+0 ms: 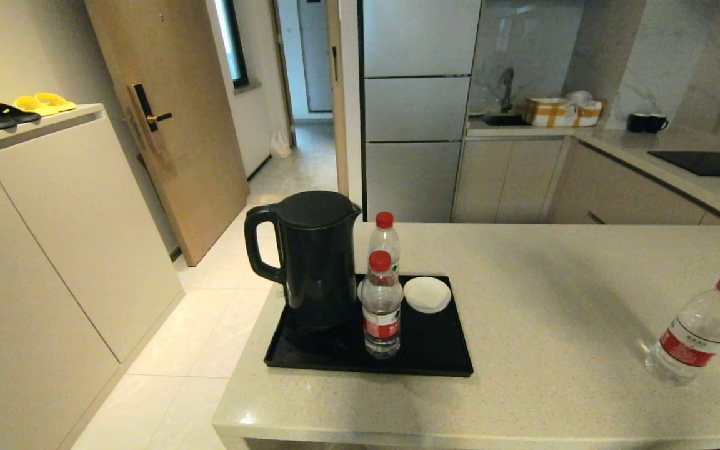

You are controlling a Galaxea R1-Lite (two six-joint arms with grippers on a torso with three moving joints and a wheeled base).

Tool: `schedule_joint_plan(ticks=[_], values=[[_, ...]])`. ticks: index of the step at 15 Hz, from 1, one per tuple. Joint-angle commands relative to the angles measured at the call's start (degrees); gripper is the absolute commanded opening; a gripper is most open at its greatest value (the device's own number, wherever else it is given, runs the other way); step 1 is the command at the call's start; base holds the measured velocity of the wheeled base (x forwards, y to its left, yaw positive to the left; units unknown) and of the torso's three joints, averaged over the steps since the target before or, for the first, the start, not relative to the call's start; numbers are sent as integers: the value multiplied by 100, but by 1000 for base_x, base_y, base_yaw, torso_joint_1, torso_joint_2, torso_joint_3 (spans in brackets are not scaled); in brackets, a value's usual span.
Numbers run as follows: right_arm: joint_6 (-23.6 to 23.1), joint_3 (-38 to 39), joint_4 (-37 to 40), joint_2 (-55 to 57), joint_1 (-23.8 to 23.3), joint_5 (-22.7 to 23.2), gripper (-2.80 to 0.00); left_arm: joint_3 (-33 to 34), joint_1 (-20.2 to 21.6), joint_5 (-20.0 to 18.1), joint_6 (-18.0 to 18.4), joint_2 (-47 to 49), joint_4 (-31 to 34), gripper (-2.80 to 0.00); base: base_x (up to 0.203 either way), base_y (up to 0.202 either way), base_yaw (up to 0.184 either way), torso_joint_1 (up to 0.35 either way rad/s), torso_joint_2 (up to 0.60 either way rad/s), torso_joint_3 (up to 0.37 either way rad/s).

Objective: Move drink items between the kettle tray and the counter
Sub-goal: Return the bottled water to its original position

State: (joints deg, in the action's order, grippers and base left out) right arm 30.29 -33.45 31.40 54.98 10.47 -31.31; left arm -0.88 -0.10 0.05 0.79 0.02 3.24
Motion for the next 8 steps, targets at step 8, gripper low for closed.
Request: schedule_joint_plan(ticks=[8], values=[[-1104, 347, -1863, 1051, -1421, 296, 0, 0, 1, 4, 0, 6, 1, -280, 0, 0, 0, 0, 0, 0]])
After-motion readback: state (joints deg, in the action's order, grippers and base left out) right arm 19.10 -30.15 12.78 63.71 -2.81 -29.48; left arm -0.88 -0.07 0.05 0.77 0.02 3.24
